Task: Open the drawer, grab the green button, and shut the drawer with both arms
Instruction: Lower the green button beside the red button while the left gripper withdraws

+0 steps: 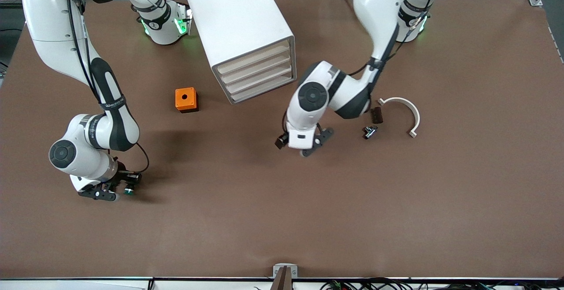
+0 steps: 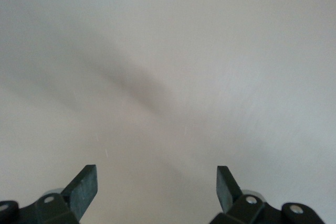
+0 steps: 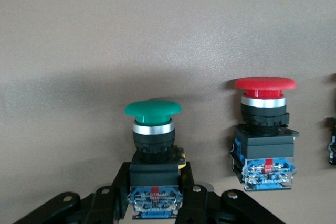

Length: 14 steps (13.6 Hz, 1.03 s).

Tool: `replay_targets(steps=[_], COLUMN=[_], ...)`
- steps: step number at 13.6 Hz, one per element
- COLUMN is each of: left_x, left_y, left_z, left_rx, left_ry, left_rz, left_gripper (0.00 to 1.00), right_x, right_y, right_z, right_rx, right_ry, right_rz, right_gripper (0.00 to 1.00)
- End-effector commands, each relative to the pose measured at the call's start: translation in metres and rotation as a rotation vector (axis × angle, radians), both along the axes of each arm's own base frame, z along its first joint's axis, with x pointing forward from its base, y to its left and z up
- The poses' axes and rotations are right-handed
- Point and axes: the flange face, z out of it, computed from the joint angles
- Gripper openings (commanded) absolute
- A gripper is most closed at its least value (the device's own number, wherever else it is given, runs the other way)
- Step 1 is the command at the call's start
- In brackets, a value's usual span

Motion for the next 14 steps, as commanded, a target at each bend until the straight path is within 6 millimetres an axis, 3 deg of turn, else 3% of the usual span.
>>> replay_targets(steps=[1, 2, 3, 6, 7, 10, 14], left_x=[0.031, 0.042, 0.047, 0.051, 0.062, 0.074, 0.089], left_y=[0.055, 0.073, 0.088, 0.104, 0.124, 0.153, 0.210], left_z=[0.037, 0.046, 0.049, 0.064, 0.072, 0.078, 0.124], left_rx=[0.047, 0.066, 0.104, 0.233, 0.250, 0.266, 0.276], left_ry=[-0.042, -0.060, -0.060, -0.096, -0.095, -0.066, -0.026], left_rz=[-0.023, -0.058, -0.108, -0.214, -0.216, -0.350, -0.465], left_gripper=[1.00, 1.00, 1.00, 1.00, 1.00, 1.00, 1.00], right_x=[0.004, 0.003, 0.004, 0.005, 0.007, 0.009, 0.012], right_y=[0.000, 0.001, 0.001, 0.002, 0.002, 0.002, 0.005], right_z=[0.001, 0.001, 0.001, 0.003, 0.005, 0.008, 0.021], right_rx=[0.013, 0.014, 0.014, 0.010, 0.008, 0.006, 0.007], right_ry=[0.000, 0.001, 0.000, -0.004, -0.010, -0.014, -0.005], right_rz=[0.009, -0.003, 0.000, 0.019, 0.020, 0.026, 0.033], right_gripper=[0.42, 0.97, 1.00, 1.00, 1.00, 1.00, 1.00])
